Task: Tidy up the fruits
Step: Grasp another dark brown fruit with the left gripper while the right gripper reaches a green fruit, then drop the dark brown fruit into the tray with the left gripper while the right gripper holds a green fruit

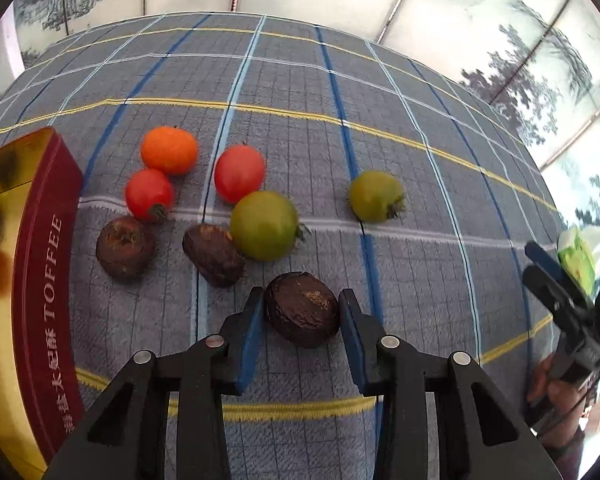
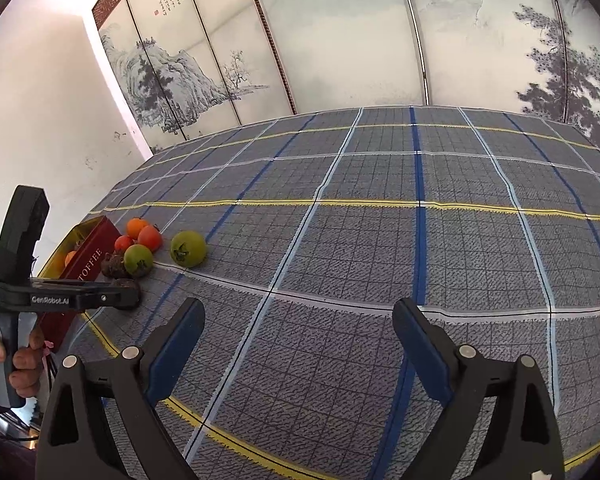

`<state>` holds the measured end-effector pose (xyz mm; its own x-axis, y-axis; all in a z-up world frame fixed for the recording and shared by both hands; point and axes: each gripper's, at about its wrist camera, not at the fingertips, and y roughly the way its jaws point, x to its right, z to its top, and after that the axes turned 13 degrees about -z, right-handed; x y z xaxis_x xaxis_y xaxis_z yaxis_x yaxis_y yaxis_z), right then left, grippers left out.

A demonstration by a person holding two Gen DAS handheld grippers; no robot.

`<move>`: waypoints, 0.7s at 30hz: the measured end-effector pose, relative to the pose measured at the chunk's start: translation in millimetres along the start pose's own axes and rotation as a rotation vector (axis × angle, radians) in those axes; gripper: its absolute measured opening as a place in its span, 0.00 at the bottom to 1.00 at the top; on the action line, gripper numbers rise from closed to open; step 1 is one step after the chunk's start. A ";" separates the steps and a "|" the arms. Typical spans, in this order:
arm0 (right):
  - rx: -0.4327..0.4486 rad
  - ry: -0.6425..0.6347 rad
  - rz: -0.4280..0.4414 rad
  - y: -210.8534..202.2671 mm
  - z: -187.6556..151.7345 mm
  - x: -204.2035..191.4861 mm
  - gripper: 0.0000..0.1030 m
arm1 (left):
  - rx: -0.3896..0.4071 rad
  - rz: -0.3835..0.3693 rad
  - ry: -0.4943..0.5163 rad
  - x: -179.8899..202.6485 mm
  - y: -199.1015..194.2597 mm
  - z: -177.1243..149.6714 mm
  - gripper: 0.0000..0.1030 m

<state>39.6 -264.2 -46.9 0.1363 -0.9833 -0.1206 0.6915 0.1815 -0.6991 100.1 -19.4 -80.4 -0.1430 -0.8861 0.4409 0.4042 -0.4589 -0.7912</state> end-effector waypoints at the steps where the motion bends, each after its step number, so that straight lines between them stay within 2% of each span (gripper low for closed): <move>1: 0.001 0.000 -0.003 -0.1 -0.4 0.2 0.91 | 0.003 0.012 0.005 0.6 -1.9 -3.7 0.37; 5: -0.013 -0.017 -0.009 1.1 1.0 -5.9 0.91 | 0.012 0.000 0.013 2.5 -24.4 -20.4 0.37; 10: -0.009 -0.126 0.110 5.1 20.9 -51.4 0.91 | 0.052 -0.001 0.060 11.0 -62.4 -33.2 0.37; 11: -0.006 -0.155 0.125 8.8 24.4 -61.6 0.89 | 0.068 0.005 0.071 13.3 -72.4 -36.3 0.37; 13: 0.002 -0.219 0.148 19.3 30.3 -80.7 0.77 | 0.081 0.002 0.079 14.9 -83.5 -38.0 0.37; 15: -0.028 -0.272 0.149 37.1 36.8 -98.6 0.67 | 0.097 -0.006 0.074 14.3 -96.8 -42.4 0.37; 21: -0.066 -0.358 0.107 73.2 44.1 -125.9 0.66 | 0.147 -0.002 0.062 6.6 -129.7 -48.5 0.37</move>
<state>104.4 -126.6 -51.8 0.4528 -0.8902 0.0506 0.6143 0.2703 -0.7414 2.9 31.1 4.6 -0.1971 -0.8898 0.4116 0.5312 -0.4498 -0.7180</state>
